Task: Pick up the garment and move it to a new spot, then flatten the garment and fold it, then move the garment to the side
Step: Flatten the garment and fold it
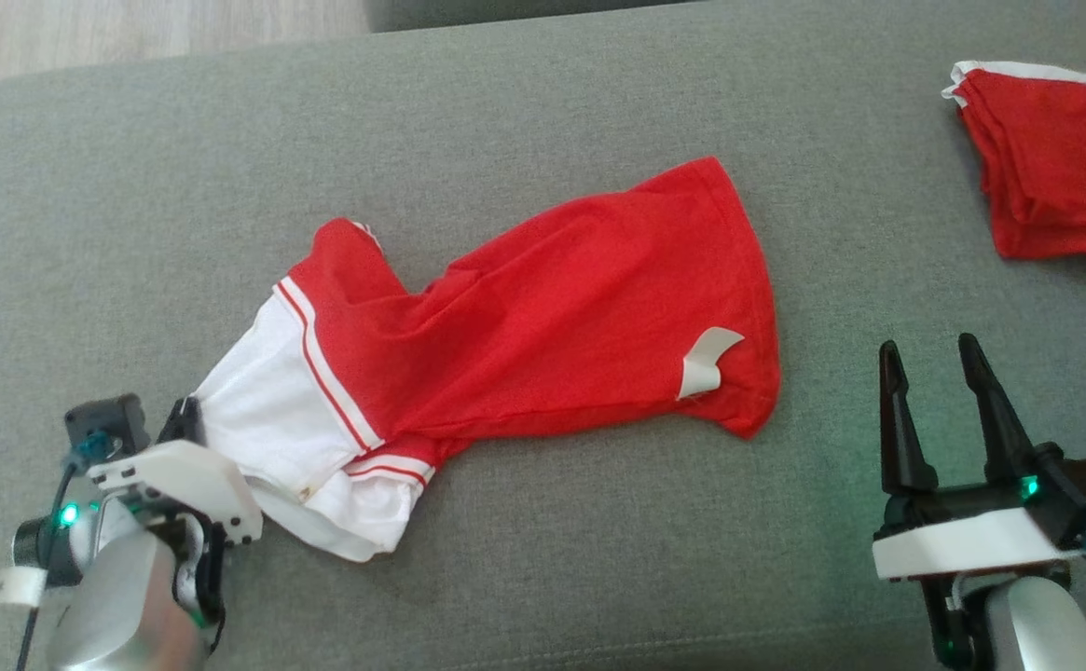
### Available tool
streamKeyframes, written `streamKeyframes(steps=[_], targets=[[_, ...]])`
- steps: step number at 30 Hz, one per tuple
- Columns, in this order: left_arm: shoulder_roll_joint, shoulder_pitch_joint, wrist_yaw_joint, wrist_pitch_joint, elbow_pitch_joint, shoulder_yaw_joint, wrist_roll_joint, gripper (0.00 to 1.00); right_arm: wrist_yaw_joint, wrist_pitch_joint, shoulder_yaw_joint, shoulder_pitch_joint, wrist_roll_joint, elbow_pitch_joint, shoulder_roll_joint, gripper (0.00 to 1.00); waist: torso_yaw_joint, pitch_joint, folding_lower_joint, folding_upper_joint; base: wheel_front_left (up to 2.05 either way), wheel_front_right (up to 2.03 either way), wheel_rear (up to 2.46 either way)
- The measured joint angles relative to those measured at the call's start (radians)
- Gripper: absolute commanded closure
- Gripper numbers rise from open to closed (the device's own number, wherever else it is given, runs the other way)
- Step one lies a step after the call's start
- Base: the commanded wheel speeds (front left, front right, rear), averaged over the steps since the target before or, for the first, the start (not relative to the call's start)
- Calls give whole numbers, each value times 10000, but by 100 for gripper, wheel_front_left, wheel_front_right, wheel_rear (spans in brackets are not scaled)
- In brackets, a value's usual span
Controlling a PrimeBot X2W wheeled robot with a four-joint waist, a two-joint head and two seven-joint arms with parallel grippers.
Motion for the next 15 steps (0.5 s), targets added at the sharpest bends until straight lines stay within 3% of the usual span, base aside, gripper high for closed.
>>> streamKeyframes(steps=[5,15], targets=[[163,415,107,-654,-888,-157,136,100,0,0,-48,1,0,46,44,0,95,-183,0,0,0,0,0],[516,590,-163,-784,-4669,-56,-88,100,0,0,-82,19,0,125,81,0,465,-578,-1,0,0,0,0]])
